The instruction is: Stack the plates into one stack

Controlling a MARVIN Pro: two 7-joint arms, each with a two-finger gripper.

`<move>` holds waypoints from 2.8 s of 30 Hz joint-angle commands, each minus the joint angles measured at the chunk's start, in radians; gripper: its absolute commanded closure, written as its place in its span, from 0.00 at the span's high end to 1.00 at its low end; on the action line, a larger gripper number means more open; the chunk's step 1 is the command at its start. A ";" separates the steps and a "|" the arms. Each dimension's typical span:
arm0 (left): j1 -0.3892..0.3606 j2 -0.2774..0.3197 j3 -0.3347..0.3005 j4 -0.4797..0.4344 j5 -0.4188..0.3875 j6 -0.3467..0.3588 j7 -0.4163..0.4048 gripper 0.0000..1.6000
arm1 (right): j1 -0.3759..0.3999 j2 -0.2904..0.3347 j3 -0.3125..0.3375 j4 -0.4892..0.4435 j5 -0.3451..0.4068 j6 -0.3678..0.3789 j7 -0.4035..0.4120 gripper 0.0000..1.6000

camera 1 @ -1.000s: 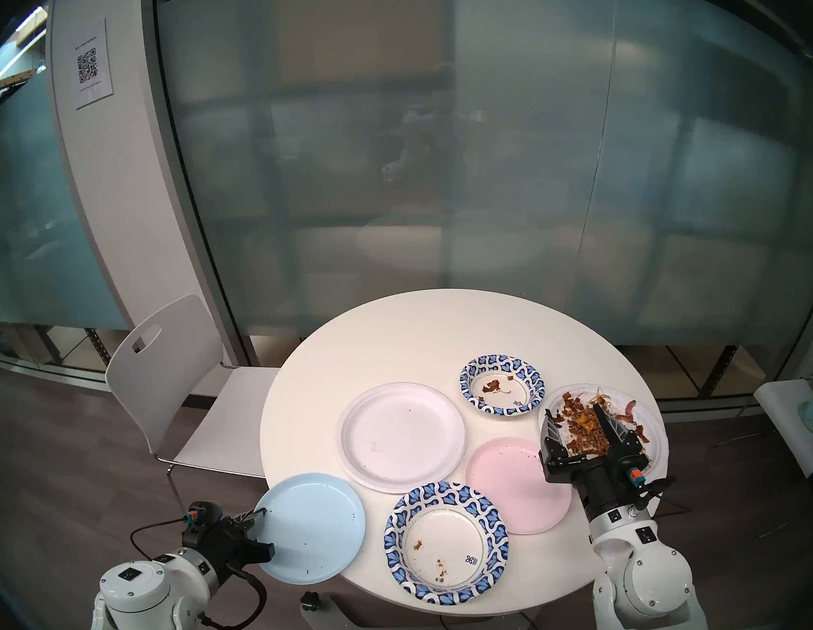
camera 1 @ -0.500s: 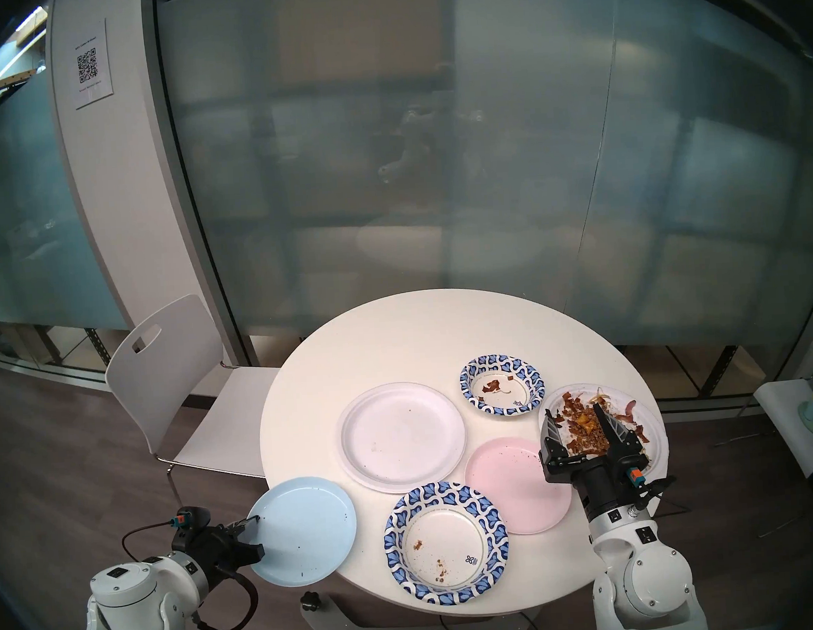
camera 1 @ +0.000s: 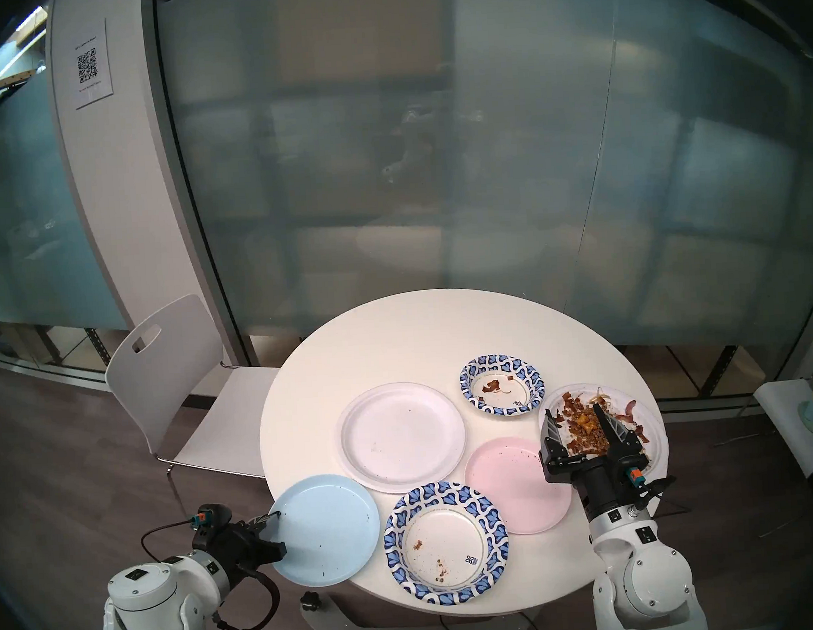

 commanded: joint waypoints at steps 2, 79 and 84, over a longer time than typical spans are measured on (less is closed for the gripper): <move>-0.001 0.008 0.018 -0.022 0.034 -0.027 0.016 0.00 | 0.002 0.000 -0.001 -0.021 0.000 -0.004 0.000 1.00; 0.016 0.039 -0.104 -0.156 -0.058 0.291 -0.112 0.80 | 0.002 0.000 -0.001 -0.021 0.001 -0.004 0.000 1.00; 0.033 0.049 -0.109 -0.133 -0.051 0.303 -0.118 0.81 | 0.002 0.000 -0.001 -0.021 0.000 -0.004 0.000 1.00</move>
